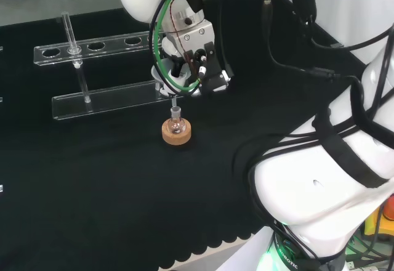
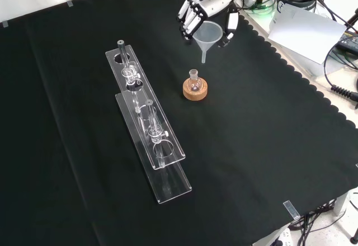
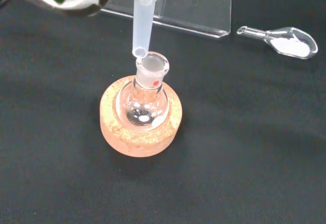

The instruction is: Place the funnel on the round-bottom flask.

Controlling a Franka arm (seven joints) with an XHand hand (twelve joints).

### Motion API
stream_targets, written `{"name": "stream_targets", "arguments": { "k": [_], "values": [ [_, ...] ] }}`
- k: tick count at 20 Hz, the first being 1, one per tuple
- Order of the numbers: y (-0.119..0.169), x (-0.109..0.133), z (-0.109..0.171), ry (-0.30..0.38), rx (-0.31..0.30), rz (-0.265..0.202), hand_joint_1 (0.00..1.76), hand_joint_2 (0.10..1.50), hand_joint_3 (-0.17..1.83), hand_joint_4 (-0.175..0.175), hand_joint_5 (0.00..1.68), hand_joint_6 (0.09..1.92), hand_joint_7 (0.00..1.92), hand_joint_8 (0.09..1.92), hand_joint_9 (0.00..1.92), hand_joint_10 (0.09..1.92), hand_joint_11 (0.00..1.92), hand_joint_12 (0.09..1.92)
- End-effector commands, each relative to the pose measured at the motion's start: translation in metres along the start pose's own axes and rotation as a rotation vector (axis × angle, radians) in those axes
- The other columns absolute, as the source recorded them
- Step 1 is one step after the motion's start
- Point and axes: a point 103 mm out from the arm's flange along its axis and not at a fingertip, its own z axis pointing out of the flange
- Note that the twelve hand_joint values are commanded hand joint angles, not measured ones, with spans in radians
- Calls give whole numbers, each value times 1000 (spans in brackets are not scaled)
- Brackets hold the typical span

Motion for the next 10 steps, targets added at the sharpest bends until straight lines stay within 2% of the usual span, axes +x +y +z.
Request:
{"name": "stream_targets", "arguments": {
  "k": [1, 10],
  "values": [
    [14, -7, 10, 34, 1, -12, 926, 667, 734, -3, 775, 790, 725, 631, 1040, 413, 723, 1202],
    [27, -10, 19, 49, 2, -23, 926, 669, 737, -6, 774, 793, 723, 635, 1041, 410, 725, 1200]
  ]
}}
